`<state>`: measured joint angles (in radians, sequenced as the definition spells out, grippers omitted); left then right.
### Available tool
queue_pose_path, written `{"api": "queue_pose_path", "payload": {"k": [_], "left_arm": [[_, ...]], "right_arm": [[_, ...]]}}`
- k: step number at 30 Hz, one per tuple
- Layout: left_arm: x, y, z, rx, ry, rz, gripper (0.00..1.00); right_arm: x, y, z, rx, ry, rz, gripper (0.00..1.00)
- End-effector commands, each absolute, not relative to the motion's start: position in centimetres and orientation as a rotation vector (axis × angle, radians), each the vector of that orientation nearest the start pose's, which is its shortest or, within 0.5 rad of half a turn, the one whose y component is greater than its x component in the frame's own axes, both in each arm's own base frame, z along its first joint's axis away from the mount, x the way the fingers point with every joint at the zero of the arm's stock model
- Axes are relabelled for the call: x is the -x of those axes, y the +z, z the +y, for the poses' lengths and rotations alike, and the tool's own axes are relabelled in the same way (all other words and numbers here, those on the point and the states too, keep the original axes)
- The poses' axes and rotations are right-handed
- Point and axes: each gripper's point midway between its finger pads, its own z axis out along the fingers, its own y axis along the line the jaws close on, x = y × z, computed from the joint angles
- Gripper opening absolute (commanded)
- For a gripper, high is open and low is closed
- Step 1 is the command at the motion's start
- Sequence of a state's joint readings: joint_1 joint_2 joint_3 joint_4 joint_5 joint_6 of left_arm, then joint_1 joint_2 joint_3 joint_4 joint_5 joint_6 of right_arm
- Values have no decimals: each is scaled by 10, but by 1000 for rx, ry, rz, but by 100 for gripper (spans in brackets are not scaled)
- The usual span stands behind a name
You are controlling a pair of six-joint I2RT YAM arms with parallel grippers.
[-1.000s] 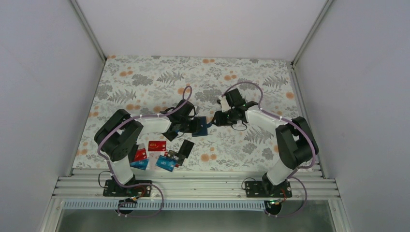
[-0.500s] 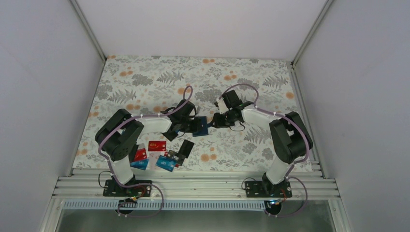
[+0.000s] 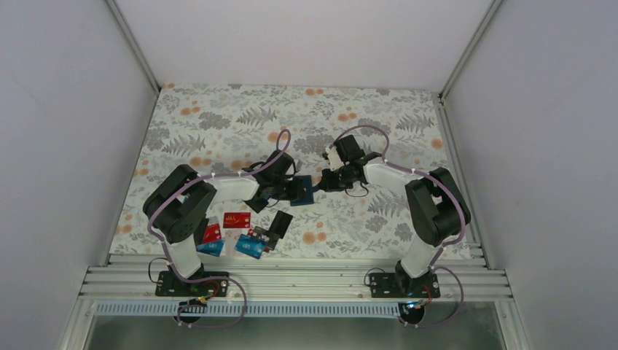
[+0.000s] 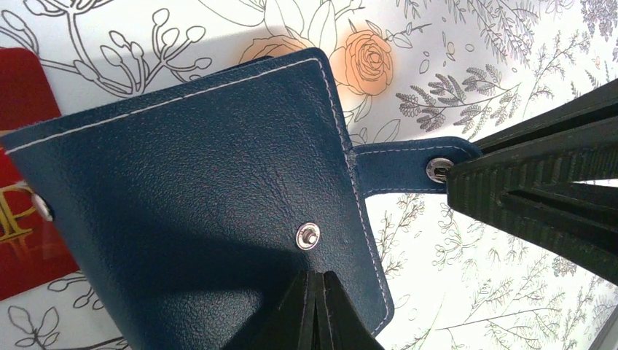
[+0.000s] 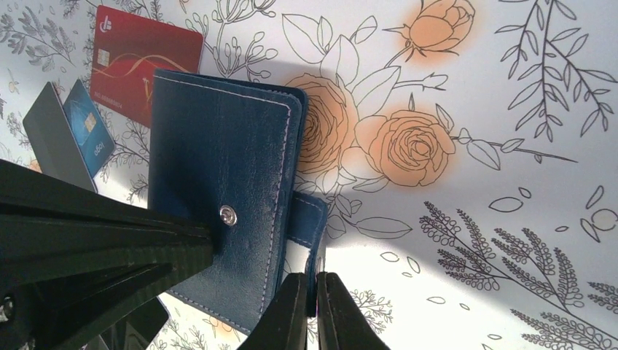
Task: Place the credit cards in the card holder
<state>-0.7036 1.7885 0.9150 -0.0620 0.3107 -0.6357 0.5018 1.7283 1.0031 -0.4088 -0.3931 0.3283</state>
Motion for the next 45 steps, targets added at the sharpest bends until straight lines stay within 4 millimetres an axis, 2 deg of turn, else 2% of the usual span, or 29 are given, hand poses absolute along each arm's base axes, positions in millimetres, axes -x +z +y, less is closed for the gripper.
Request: {"api": "queue_pose_path", "payload": {"k": [1, 7, 12, 18, 29, 37, 45], "left_arm": [[-279, 30, -303, -230, -810, 2730, 2], [-283, 55, -303, -228, -819, 2685, 2], [-286, 65, -299, -215, -791, 2668, 2], [-288, 48, -292, -205, -706, 2715, 2], [-287, 23, -294, -214, -683, 2762, 2], [-288, 21, -295, -224, -686, 2764, 2], [-286, 19, -294, -227, -689, 2766, 2]], "right_arm": [[-311, 49, 248, 391, 759, 2753, 5], [-311, 48, 247, 391, 755, 2752, 4], [-312, 48, 248, 392, 759, 2752, 4], [-312, 50, 249, 393, 763, 2747, 5], [-310, 61, 256, 433, 812, 2722, 5], [-306, 62, 271, 503, 835, 2725, 4], [-300, 48, 292, 580, 824, 2762, 4]]}}
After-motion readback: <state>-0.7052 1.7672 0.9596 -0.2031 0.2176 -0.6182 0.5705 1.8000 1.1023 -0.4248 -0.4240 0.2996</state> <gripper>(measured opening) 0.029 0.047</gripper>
